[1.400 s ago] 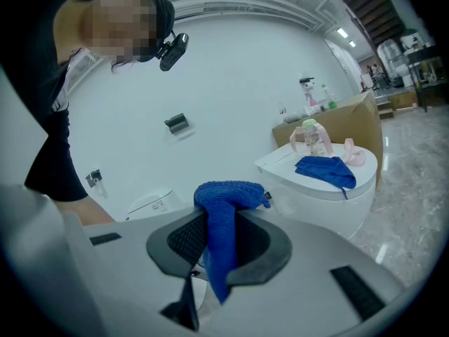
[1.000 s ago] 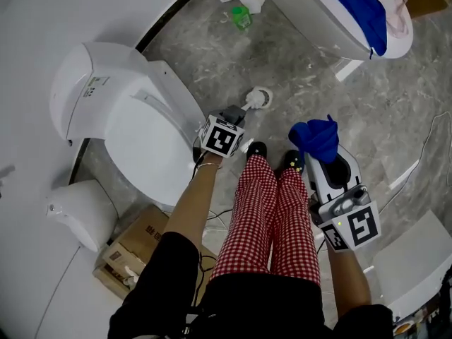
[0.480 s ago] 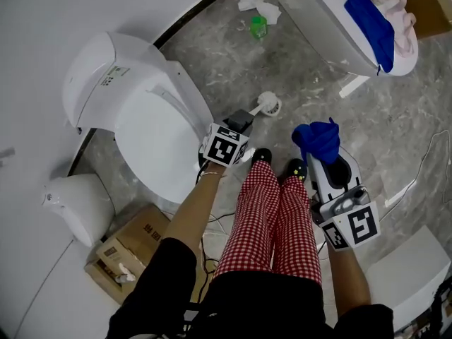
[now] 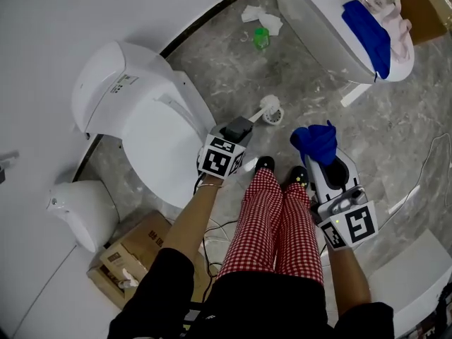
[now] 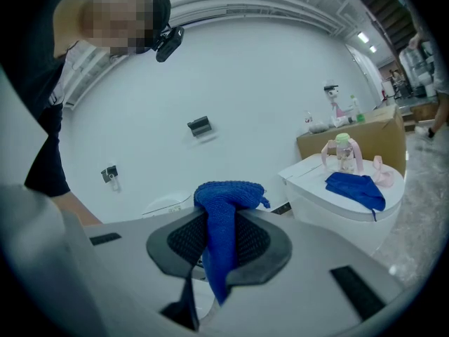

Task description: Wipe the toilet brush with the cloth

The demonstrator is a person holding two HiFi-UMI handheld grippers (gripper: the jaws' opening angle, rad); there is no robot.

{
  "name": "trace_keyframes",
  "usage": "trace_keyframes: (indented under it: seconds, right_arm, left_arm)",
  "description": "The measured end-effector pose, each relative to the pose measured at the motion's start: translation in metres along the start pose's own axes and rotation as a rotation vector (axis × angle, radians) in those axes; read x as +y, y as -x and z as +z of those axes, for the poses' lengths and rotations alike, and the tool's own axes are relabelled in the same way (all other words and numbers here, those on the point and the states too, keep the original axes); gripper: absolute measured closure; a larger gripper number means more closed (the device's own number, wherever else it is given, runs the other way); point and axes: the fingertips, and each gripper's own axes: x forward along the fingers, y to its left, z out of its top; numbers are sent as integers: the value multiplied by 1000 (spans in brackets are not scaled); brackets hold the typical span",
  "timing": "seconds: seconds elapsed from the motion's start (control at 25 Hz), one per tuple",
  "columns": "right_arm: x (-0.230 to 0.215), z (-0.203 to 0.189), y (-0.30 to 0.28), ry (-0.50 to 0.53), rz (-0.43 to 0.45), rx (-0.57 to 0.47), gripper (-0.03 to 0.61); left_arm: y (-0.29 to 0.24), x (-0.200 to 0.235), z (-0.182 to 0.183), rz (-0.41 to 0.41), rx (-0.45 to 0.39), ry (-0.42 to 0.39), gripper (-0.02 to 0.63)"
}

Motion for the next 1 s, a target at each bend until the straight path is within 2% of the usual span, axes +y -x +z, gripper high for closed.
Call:
trace_keyframes:
  seconds: [0.4, 0.64, 1.0]
  right_arm:
    - [9, 20, 7, 11, 3, -30, 500]
    - [14, 40, 9, 46, 4, -52, 500]
    - [28, 62, 14, 74, 30, -61, 500]
  left_arm:
    - [47, -13, 22, -8, -88, 38, 442]
    - [80, -19, 43, -3, -153, -24, 442]
    - [128, -38, 76, -19, -249, -53, 442]
